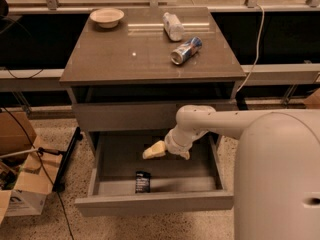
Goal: Pick rxbar blueberry from middle drawer and place on counter
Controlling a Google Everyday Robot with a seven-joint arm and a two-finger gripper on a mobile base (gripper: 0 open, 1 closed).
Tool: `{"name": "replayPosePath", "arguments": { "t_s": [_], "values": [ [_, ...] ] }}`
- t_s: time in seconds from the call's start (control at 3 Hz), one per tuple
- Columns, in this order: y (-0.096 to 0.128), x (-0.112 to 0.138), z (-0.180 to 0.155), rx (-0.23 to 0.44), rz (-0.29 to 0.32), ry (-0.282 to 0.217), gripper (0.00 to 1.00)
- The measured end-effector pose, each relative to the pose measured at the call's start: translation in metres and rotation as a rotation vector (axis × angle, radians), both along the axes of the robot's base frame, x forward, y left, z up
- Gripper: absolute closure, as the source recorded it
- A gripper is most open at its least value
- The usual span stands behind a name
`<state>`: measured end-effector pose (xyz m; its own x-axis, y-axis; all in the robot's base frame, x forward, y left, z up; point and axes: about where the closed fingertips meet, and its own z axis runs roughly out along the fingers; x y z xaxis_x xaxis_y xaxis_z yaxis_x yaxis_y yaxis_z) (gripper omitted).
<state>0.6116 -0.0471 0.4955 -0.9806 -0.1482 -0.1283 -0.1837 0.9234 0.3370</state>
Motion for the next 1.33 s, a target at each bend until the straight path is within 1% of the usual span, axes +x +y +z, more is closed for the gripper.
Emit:
{"name": "replayPosePath", "arguments": {
  "t_s": [0.33,0.67,1.0,1.33],
  "values": [
    [0.031,0.0,-0.037,-0.033,-0.07,0.074,0.0],
    [0.074,-0.01,-0.066,-0.047,-0.096,0.162,0.0],
    [0.102,-0.019,-0.078,-0.042,-0.084,0.207,0.0],
    [0.124,-0.034,-0.104,-0.076,-0.099,0.291,0.03]
  ]
}}
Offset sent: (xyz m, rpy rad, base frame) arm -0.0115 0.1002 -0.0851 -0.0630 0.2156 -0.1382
